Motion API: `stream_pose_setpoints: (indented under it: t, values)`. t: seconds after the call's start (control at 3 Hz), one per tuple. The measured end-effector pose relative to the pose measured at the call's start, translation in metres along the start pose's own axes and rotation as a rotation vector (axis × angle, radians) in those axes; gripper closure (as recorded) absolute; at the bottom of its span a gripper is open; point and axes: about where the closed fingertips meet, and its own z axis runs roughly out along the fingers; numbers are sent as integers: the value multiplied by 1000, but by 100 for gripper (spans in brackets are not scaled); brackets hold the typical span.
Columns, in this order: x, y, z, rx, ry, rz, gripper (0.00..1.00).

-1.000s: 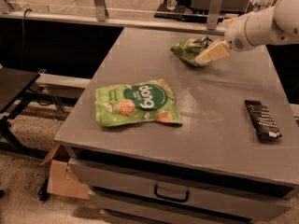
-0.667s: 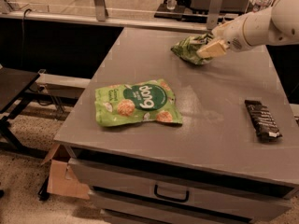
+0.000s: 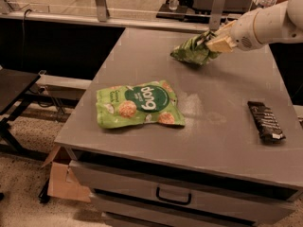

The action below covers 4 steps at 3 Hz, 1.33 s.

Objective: Move green jalapeno chip bag near green rice chip bag

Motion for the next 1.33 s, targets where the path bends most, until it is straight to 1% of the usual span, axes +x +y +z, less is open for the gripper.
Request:
stream_pose_setpoints:
  t: [0.33, 0.67, 1.0, 1.33]
  values:
    - [-6, 38, -27, -117, -29, 13, 100]
    - [-6, 68, -37, -197, -40, 26, 100]
    - [-7, 103, -42, -281, -62, 56, 100]
    - [-10, 124, -46, -338, -69, 89, 82]
